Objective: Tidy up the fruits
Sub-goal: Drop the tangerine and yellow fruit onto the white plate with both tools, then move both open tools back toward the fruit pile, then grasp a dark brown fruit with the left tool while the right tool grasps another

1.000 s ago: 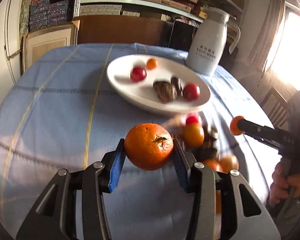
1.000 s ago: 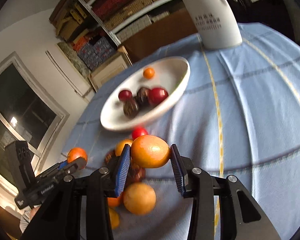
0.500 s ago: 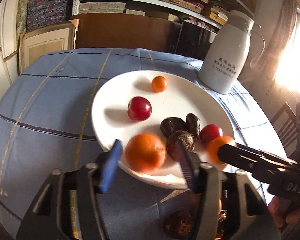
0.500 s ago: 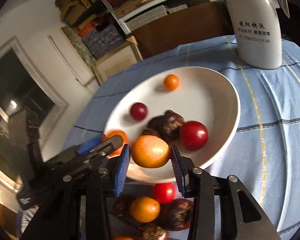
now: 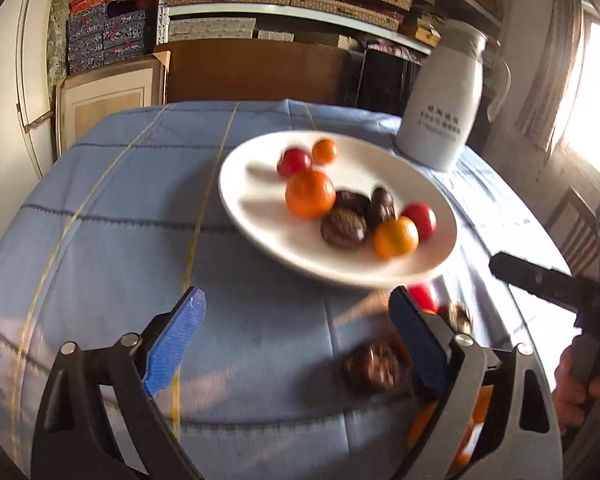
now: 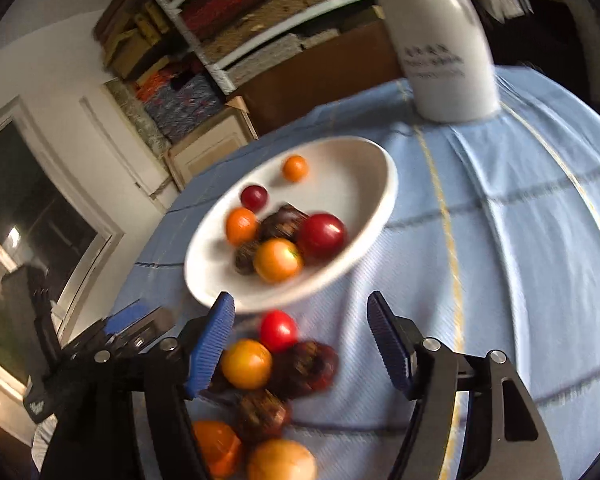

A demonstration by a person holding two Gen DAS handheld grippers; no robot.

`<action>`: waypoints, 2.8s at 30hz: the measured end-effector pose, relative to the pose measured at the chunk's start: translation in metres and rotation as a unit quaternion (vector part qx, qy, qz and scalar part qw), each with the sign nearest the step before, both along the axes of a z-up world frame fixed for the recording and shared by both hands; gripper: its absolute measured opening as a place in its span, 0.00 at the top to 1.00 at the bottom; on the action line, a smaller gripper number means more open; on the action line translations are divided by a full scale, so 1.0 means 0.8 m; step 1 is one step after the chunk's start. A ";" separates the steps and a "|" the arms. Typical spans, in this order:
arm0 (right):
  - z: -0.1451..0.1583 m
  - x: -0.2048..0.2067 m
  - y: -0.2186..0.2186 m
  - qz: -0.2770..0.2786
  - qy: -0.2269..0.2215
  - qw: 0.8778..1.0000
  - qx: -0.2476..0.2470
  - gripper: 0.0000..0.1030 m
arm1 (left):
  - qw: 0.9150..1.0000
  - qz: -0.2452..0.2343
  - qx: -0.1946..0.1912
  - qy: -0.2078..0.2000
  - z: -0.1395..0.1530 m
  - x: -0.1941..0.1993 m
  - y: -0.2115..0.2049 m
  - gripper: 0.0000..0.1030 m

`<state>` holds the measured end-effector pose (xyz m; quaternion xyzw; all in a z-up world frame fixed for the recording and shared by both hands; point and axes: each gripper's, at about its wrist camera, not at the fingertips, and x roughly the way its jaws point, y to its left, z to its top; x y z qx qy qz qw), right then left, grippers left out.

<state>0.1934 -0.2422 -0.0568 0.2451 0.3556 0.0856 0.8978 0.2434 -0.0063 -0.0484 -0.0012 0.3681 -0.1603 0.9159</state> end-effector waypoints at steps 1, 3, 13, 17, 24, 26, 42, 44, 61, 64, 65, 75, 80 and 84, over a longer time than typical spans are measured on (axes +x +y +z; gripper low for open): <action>-0.001 -0.003 -0.006 -0.007 0.001 1.000 0.009 0.33 | 1.000 -0.005 0.003 0.000 -0.002 -0.006 -0.001 0.08; -0.003 -0.010 -0.018 -0.021 -0.001 0.999 0.032 0.31 | 1.000 -0.014 0.010 -0.002 -0.005 -0.020 -0.004 0.07; -0.008 -0.012 -0.035 -0.039 0.006 0.997 0.067 0.27 | 0.995 -0.058 0.086 0.006 -0.031 -0.037 -0.042 0.05; -0.006 -0.013 -0.032 -0.036 0.003 0.997 0.061 0.27 | 0.995 -0.027 0.092 0.016 -0.035 -0.020 -0.030 0.04; -0.006 -0.013 -0.029 -0.033 0.004 0.998 0.054 0.27 | 0.996 0.038 0.074 0.033 -0.035 0.000 0.019 0.04; -0.007 -0.013 -0.025 -0.025 0.006 0.999 0.047 0.27 | 0.996 0.040 0.078 0.032 -0.036 -0.002 0.017 0.04; -0.022 -0.008 0.045 0.059 0.040 0.993 -0.095 0.56 | 0.996 -0.013 0.078 0.050 -0.046 -0.003 -0.014 0.04; -0.024 -0.007 0.053 0.062 0.041 0.990 -0.117 0.56 | 0.996 -0.016 0.078 0.047 -0.045 -0.005 -0.015 0.04; -0.033 -0.001 0.082 0.082 0.027 0.983 -0.160 0.58 | 0.997 -0.030 0.041 0.064 -0.047 0.001 -0.009 0.29; -0.027 -0.006 0.076 0.076 0.017 0.986 -0.150 0.59 | 0.997 -0.044 0.033 0.060 -0.045 -0.002 -0.011 0.46; -0.023 -0.009 0.072 0.069 0.011 0.987 -0.147 0.59 | 0.997 -0.048 0.028 0.059 -0.044 -0.004 -0.011 0.53; -0.009 -0.015 0.040 0.030 -0.004 0.994 -0.106 0.59 | 0.999 -0.028 0.030 0.034 -0.034 -0.012 -0.001 0.56; -0.012 -0.015 0.039 0.027 0.003 0.994 -0.106 0.59 | 0.997 -0.040 0.036 0.060 -0.046 -0.005 -0.007 0.56; -0.012 -0.015 0.041 0.026 0.002 0.994 -0.108 0.59 | 0.997 -0.041 0.033 0.061 -0.047 -0.003 -0.007 0.57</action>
